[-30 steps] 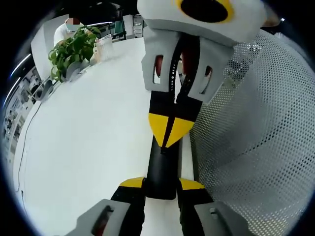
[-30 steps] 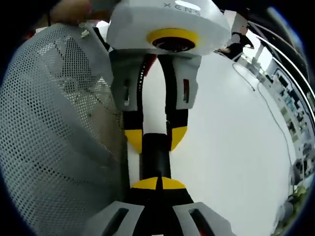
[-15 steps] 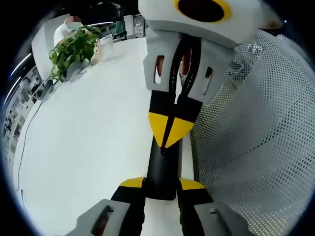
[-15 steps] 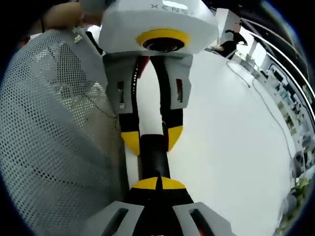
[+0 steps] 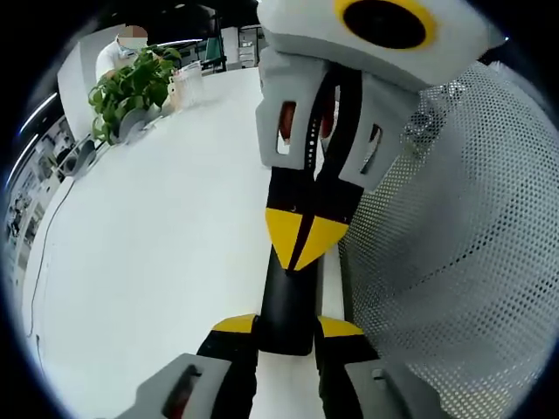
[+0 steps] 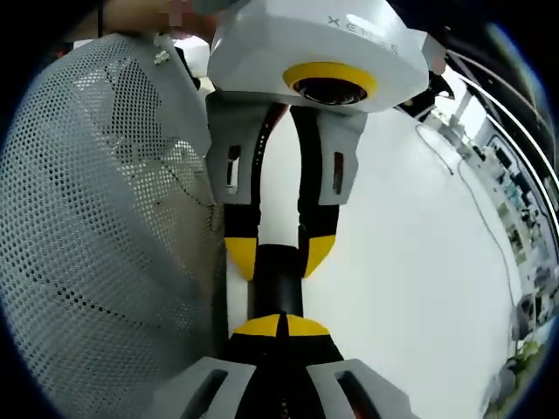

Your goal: Press the specified remote control buttons in sequence, fully releasing each button before pressing the next.

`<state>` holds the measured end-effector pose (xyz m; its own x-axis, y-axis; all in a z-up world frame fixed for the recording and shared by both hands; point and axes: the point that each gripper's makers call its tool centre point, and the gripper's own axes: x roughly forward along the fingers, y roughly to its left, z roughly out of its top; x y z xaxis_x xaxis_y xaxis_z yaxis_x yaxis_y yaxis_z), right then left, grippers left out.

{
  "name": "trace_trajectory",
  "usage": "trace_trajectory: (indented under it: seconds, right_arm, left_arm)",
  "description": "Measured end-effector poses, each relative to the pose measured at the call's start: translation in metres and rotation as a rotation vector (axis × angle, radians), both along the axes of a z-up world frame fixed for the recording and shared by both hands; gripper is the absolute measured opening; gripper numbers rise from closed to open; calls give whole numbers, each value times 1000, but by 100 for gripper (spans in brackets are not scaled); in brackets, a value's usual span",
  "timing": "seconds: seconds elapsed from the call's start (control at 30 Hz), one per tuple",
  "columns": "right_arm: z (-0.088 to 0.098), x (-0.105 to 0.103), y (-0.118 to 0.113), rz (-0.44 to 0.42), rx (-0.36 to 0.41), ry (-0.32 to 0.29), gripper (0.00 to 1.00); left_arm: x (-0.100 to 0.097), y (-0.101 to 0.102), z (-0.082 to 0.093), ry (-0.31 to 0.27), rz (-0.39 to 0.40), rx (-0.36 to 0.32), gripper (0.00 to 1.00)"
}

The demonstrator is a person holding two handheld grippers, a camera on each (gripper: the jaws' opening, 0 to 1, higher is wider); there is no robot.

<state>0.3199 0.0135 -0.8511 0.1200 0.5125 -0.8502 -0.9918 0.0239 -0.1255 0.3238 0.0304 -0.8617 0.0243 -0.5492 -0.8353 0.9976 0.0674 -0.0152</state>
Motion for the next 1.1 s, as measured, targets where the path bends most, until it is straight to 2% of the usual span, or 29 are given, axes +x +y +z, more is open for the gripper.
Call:
trace_trajectory:
  seconds: [0.13,0.33,0.57,0.67,0.73,1.1]
  right_arm:
    - [-1,1,1,-28,-6,28,0]
    - [-3,1,2,-33,-38,16,0]
    - [-3,3,0,-82,-44,38,0]
    - [-1,3,0,-139,49,93,0]
    - [0,3,-1,-148,87,114,0]
    - [0,-4,-1,-78,55,112,4]
  left_arm:
    - [0,0,0,0,-1,1,25]
    - [-1,-1,-1,0,-2,1,25]
    - [-1,-1,0,-1,0,2,25]
    - [0,-1,-1,-2,1,1,25]
    - [0,-1,-1,-2,2,0,25]
    - [0,-1,-1,-2,2,-1,25]
